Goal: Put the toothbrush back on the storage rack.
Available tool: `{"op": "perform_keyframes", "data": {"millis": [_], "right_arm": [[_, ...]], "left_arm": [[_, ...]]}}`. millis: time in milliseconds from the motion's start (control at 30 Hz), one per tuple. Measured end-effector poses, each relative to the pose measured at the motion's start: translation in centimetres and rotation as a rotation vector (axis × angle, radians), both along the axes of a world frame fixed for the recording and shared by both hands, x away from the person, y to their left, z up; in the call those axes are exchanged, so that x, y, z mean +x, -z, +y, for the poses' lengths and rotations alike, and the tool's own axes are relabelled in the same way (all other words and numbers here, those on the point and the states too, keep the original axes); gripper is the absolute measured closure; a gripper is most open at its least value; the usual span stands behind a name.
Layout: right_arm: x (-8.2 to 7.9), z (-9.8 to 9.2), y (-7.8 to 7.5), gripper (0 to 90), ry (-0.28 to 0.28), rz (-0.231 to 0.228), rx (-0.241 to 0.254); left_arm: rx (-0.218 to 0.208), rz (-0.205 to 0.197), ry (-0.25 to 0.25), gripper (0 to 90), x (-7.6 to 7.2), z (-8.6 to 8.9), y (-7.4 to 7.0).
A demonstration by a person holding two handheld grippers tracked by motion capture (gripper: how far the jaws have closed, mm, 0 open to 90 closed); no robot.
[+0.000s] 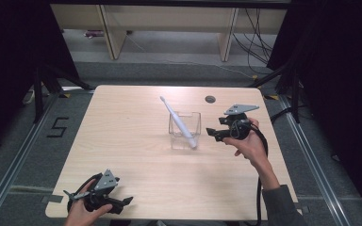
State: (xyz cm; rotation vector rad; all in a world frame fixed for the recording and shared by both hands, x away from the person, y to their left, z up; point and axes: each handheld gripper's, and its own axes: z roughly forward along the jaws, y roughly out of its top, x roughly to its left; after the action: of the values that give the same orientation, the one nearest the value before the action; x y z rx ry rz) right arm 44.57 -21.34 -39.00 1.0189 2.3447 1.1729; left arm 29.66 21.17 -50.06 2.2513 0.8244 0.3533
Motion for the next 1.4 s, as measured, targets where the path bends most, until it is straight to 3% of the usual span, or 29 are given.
{"op": "perform_keyframes", "data": {"millis": [300, 467, 667, 800, 1100, 1133, 1167, 1233, 1267, 1367, 1400], "right_arm": [[-0.9, -0.8, 0.1, 30.8, 0.014, 0.001, 0.024], [-1.2, -1.5, 0.2, 30.6, 0.013, -0.032, 0.020], [-1.9, -1.7, 0.8, 30.6, 0.027, -0.019, 0.048], [-2.2, -2.0, 1.4, 30.6, 0.024, -0.007, 0.033], [-3.4, -2.4, 2.2, 29.9, 0.040, 0.005, 0.050], [-3.4, -2.5, 2.4, 29.2, 0.039, -0.007, 0.052], [-3.7, -2.5, 2.4, 27.9, 0.037, 0.013, 0.051], [-3.8, -2.7, 2.7, 24.1, 0.044, 0.005, 0.054], [-4.0, -2.6, 2.9, 22.0, 0.057, 0.019, 0.081], [-4.3, -2.8, 3.5, 21.0, 0.066, 0.034, 0.089], [-4.3, -3.0, 3.8, 20.1, 0.058, 0.029, 0.068]], "left_arm": [[-0.015, 0.001, -0.012, 15.1, 0.0, -0.1, 0.1], [-0.007, -0.006, -0.006, 15.1, 0.0, 0.1, 0.1], [-0.011, -0.004, -0.015, 15.1, -0.1, 0.1, 0.1], [-0.011, -0.002, -0.015, 15.1, -0.1, 0.0, 0.1], [-0.010, 0.004, -0.008, 15.1, -0.2, 0.1, 0.0], [-0.009, 0.000, -0.008, 15.1, -0.1, 0.1, 0.0], [-0.010, -0.003, -0.016, 15.1, -0.1, 0.1, 0.0], [-0.009, -0.002, -0.013, 15.1, -0.1, 0.1, 0.0], [-0.011, -0.001, -0.015, 15.1, -0.1, 0.1, 0.0], [-0.012, -0.001, -0.011, 15.1, -0.1, 0.1, 0.0], [-0.004, 0.007, -0.001, 15.1, -0.2, 0.1, 0.0]]}}
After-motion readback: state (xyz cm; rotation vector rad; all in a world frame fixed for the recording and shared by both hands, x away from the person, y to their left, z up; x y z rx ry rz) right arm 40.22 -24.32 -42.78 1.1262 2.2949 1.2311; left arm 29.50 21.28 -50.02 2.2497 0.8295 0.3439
